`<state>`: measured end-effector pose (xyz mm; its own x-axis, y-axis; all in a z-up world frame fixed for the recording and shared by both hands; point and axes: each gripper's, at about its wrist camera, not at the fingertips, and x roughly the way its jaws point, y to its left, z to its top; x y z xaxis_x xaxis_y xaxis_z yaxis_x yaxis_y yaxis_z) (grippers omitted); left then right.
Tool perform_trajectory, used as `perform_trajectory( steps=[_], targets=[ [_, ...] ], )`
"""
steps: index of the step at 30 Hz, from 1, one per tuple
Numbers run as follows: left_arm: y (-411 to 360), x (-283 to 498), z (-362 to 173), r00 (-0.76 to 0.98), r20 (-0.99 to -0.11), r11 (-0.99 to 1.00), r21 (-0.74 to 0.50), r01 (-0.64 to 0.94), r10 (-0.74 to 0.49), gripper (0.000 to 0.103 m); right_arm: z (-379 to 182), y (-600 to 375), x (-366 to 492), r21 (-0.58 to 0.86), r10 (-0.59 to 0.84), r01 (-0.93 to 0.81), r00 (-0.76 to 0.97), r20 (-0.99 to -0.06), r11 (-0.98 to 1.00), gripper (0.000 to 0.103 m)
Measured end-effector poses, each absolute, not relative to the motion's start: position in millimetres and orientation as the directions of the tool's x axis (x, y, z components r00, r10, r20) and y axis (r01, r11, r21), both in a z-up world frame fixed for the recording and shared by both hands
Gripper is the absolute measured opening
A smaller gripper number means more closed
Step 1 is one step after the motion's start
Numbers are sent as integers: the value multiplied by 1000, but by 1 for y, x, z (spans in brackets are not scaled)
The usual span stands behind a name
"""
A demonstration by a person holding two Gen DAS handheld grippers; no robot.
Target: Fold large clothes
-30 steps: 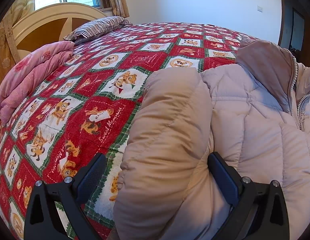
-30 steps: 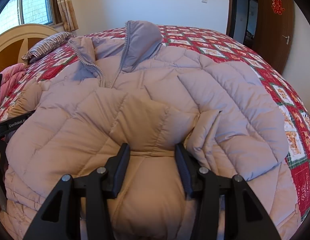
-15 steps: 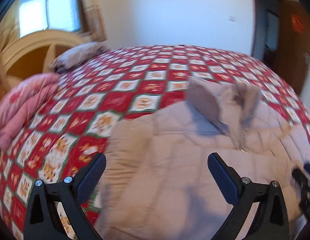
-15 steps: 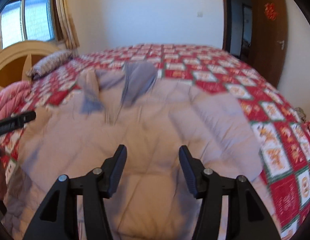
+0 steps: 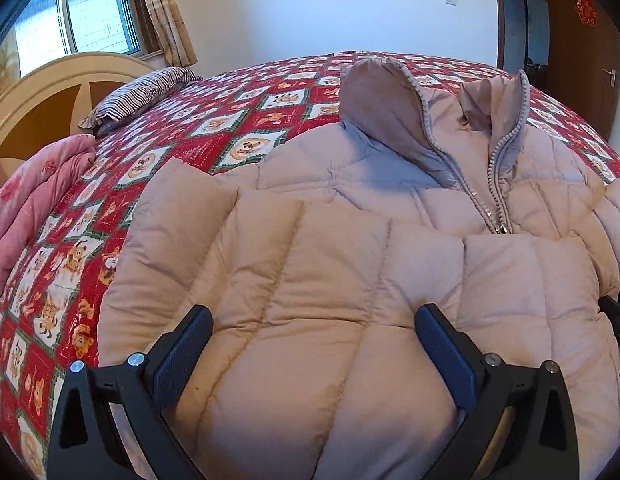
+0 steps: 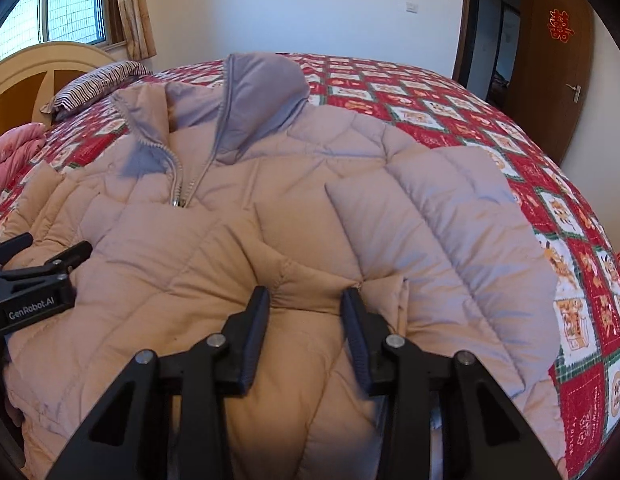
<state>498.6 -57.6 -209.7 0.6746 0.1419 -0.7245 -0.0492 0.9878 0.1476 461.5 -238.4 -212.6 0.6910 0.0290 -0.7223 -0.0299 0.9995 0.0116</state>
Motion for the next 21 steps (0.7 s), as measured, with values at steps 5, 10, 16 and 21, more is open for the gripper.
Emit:
perform_trajectory(
  steps=[5,10,16,21],
  targets=[
    [-57,499,-213,674,-724,987,152,-49,145,102,-214,-238,462,2,18,-24,694,-719,1000,41],
    [-56,498,-212,675,-724,987,150,-49,144,102,-216,-236,462,-6,11,-22,695,-719,1000,41],
    [-55,498,-212,676,-723,988,145,-48,139,102,-216,-235,463,-13,6,-22,696,-718,1000,41],
    [-53,495,-206,675,-726,989,145,-40,134,102,-216,-235,462,-16,3,-21,697,-717,1000,41]
  ],
)
